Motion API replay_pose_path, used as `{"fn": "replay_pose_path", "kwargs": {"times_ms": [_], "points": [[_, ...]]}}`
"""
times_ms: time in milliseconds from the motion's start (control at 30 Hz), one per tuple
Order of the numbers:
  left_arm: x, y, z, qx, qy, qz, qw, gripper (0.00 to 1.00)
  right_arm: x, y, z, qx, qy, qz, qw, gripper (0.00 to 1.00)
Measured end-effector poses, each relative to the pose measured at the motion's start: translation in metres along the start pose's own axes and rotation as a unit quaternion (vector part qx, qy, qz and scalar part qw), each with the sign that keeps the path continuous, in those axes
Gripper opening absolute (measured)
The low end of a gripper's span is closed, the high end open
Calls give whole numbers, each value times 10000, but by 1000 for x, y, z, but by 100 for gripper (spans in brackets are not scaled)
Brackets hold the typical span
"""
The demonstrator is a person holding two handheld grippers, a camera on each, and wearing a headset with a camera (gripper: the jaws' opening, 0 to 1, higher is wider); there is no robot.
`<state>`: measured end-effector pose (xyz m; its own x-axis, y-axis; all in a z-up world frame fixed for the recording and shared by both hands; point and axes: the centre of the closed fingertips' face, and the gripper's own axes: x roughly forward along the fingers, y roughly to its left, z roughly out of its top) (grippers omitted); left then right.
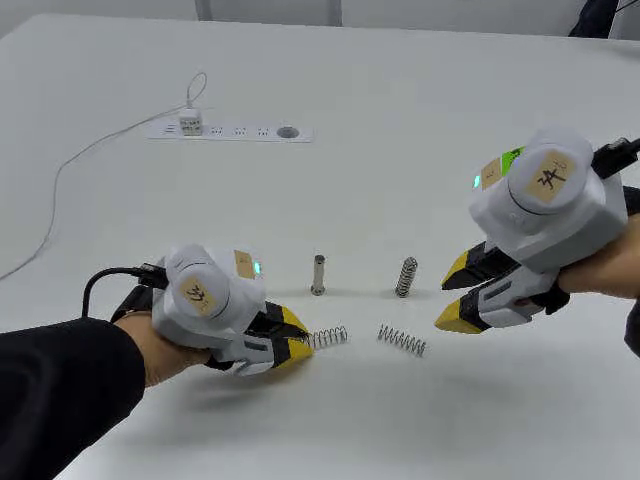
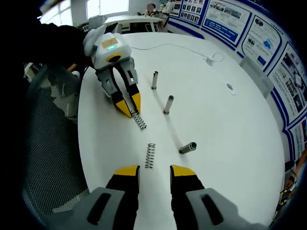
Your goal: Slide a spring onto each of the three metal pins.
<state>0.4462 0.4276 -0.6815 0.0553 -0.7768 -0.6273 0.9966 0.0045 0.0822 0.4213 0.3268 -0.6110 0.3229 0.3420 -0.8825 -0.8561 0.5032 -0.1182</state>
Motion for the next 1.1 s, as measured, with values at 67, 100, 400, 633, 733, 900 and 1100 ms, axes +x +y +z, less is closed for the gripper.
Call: {"fn": "replay_pose_path", "kwargs": {"times_ms": [67, 100, 400, 633, 733, 900, 1100], "points": [[-1, -1, 0, -14, -8, 14, 10000, 11, 1, 2, 2, -43, 1, 24, 10000, 26], [-1, -1, 0, -24, -4, 22, 10000, 11, 2, 2, 3, -64, -2, 37, 10000, 26], [-21, -14, 12, -17, -250, 7, 9997, 10, 4, 13, 25, -260, -223, 283, 9990, 26], [-37, -25, 29, 20, -553, 51, 9985, 10, 10, 29, 43, -543, -311, 508, 9967, 26], [-43, -30, 38, 47, -693, 41, 9976, 10, 13, 37, 50, -630, -374, 654, 9952, 25], [-52, -36, 53, 110, -908, 70, 9958, 10, 17, 48, 57, -744, -461, 857, 9925, 25], [-57, -41, 61, 157, -1035, 82, 9945, 10, 20, 58, 60, -900, -449, 988, 9900, 24]]}}
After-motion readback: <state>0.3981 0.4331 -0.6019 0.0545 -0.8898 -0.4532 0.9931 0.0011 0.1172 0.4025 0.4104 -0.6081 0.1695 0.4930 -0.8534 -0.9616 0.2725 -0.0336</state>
